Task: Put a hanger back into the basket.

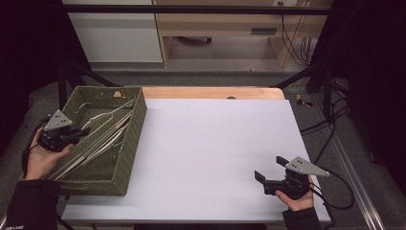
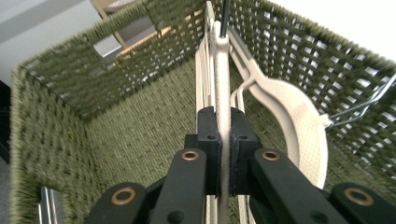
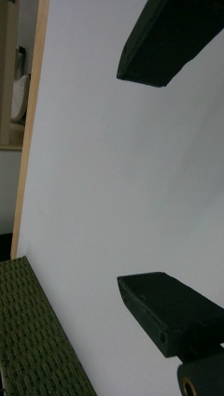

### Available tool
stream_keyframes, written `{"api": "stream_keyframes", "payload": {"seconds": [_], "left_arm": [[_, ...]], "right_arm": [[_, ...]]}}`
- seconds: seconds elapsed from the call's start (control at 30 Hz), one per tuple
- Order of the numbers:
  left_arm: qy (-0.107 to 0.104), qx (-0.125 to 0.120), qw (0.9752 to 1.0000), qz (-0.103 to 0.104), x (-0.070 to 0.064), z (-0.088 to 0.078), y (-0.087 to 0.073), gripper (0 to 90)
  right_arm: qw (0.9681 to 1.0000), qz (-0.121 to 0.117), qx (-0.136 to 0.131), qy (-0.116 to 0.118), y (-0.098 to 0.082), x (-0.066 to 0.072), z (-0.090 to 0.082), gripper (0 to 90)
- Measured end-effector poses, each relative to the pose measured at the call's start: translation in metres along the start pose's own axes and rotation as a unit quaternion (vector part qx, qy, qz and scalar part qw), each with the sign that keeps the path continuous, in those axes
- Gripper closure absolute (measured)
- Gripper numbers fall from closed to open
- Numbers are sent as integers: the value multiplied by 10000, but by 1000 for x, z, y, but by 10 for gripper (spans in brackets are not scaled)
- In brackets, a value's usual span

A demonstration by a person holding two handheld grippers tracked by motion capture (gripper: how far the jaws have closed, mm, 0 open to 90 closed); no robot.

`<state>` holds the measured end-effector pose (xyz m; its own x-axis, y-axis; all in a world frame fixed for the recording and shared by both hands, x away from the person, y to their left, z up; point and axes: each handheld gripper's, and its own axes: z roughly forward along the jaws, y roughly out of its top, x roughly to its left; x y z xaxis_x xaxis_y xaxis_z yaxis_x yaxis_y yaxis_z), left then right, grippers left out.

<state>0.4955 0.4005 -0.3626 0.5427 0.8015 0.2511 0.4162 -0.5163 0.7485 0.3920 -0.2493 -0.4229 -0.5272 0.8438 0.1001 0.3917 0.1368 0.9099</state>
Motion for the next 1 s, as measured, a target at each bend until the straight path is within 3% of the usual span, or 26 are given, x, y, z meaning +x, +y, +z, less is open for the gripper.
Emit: {"api": "stream_keyframes", "payload": {"seconds": [0.13, 0.27, 0.53, 0.63, 0.87, 1.0], "left_arm": [[-78, 45, 9999, -91, -5, 7, -4, 847], [-228, 425, 9988, -93, -11, 15, -7, 823], [-391, 603, 9971, -256, -16, 19, -10, 790], [-580, 695, 9953, -332, -18, 19, -11, 760], [-756, 386, 9955, -432, -22, 6, -8, 689], [-815, -19, 9950, -577, -27, -9, 1, 646]], "right_arm": [[10000, -8, 17, 0, 0, 0, 0, 39], [10000, -9, 5, -2, 0, 0, 0, 39], [10000, -22, 29, 24, -1, 1, 1, 39], [10000, 9, 6, 14, 0, 1, 1, 40], [10000, 13, 11, 48, 0, 1, 1, 40], [10000, 31, -3, 68, 0, 1, 1, 41]]}}
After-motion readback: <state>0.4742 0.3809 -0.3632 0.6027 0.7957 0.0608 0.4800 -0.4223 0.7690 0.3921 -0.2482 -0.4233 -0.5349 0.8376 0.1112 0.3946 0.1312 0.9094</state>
